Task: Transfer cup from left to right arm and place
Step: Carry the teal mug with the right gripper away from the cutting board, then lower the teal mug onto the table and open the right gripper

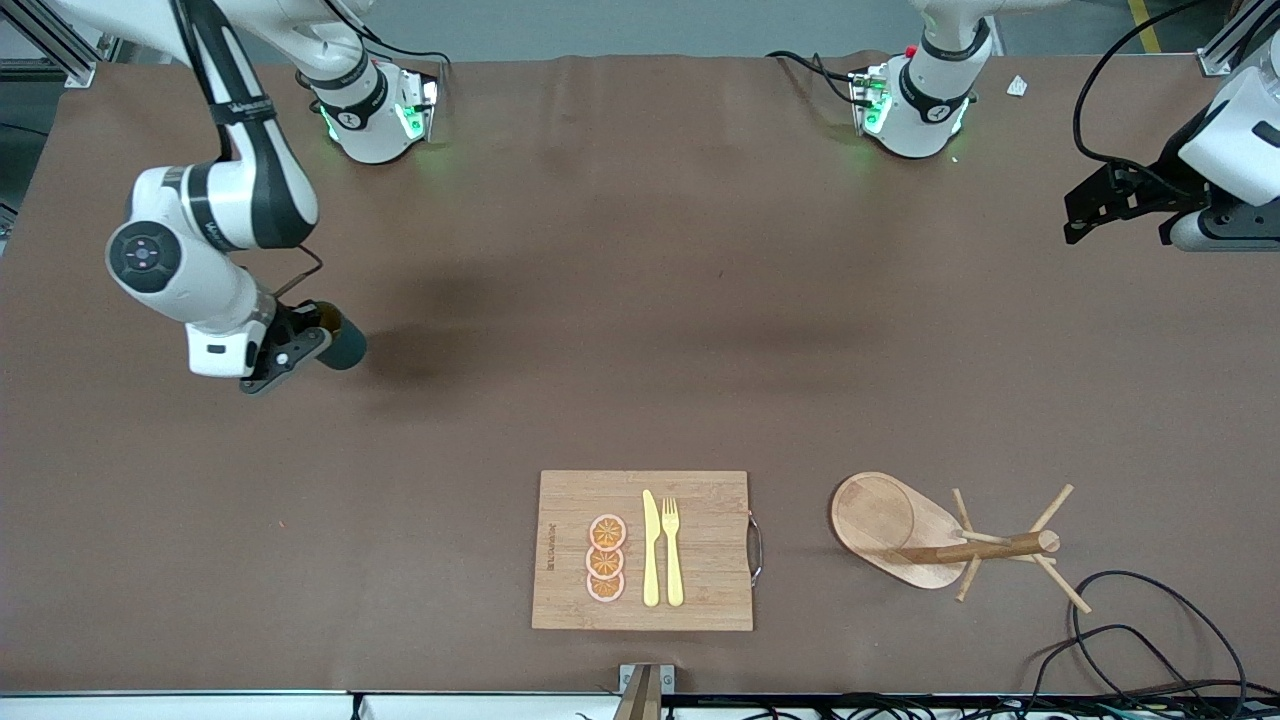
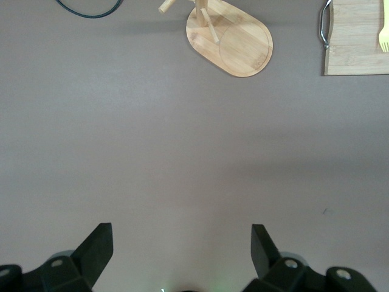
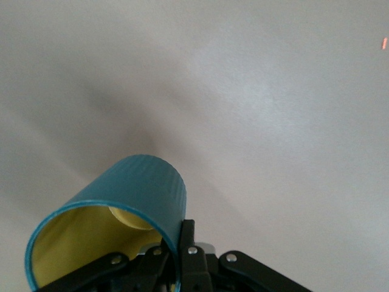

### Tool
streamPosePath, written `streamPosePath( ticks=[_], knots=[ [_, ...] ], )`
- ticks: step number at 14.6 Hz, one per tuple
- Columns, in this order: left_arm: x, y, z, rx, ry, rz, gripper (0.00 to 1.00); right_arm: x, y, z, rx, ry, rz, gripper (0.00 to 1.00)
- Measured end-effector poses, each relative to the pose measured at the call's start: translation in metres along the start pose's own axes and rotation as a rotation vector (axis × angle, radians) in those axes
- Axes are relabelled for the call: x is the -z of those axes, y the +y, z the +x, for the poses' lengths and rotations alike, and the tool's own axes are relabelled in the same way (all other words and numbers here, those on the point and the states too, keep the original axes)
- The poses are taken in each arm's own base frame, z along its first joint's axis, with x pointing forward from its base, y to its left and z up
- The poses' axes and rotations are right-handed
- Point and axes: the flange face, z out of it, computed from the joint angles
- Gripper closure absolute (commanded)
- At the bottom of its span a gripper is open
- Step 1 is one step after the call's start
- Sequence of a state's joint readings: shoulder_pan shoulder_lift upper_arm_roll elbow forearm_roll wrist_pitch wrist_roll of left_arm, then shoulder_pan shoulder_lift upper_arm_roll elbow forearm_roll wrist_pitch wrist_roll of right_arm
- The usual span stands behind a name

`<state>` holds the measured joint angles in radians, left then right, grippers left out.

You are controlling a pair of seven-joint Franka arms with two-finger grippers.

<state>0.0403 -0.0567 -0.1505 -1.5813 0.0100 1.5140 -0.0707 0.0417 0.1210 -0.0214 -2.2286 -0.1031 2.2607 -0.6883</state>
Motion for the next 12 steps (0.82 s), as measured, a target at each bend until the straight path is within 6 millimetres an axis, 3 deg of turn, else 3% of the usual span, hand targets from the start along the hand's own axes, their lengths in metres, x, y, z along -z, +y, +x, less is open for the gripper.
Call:
streamPosePath(
  ticks=[4, 9, 12],
  knots=[
    [0.001, -0.001, 0.000, 0.001, 0.001, 0.000, 0.00, -0.011, 0.014, -0.014, 0.140, 0.030, -0.033, 1.00],
    [0.000, -0.001, 0.000, 0.001, 0.000, 0.000, 0.00, -0.059, 0.037, -0.037, 0.256, -0.005, -0.073, 1.00],
    [0.000, -0.001, 0.000, 0.001, 0.000, 0.000, 0.00, -0.070, 0.041, -0.041, 0.261, -0.009, -0.070, 1.00]
  ],
)
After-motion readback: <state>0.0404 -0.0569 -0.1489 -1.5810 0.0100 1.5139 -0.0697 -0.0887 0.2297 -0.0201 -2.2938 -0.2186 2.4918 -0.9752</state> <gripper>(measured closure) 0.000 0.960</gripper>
